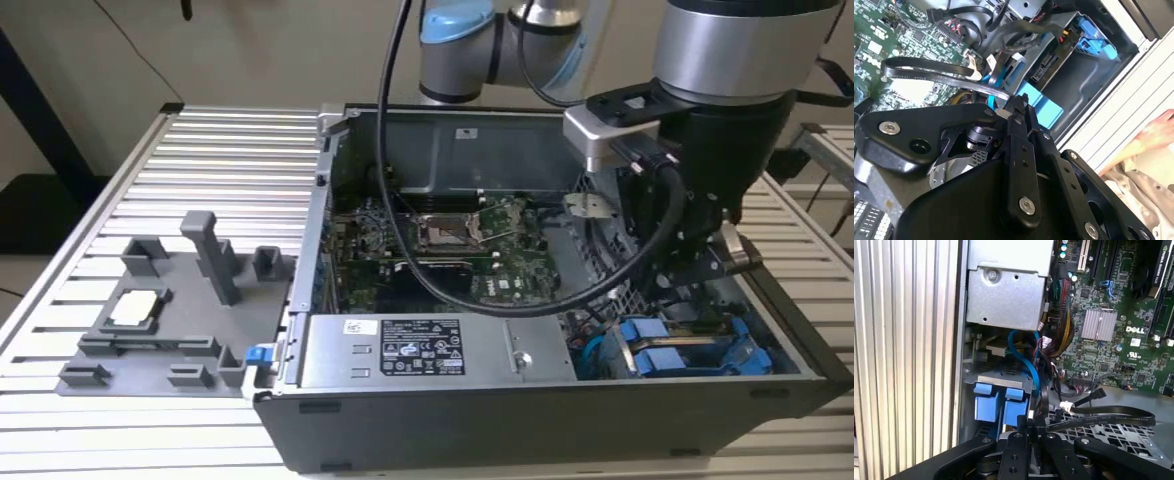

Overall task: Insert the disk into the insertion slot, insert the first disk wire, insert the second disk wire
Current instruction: 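Insert the second disk wire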

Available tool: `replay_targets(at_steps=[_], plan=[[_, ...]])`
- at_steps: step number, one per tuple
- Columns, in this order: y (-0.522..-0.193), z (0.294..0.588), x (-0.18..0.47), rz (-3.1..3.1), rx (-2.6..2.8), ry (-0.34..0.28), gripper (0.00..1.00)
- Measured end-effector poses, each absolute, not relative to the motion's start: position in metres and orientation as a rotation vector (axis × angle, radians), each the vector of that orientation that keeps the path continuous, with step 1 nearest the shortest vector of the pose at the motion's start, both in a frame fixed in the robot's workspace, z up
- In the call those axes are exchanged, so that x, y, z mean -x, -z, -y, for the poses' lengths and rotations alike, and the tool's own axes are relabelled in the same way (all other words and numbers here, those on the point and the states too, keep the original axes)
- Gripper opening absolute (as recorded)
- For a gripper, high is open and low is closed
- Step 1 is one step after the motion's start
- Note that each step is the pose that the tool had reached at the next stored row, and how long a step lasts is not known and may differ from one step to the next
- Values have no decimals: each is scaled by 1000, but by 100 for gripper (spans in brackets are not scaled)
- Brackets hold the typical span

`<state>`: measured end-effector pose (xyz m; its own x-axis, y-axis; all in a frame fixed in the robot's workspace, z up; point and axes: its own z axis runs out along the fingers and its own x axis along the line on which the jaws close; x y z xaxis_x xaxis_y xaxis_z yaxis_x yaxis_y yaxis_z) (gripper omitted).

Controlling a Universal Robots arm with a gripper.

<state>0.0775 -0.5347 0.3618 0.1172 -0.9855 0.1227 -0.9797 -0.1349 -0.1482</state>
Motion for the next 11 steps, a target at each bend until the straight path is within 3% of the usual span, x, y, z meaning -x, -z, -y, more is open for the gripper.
replay_targets(at_steps=[11], plan=[[-362, 540, -108, -2069, 2358, 216, 16]])
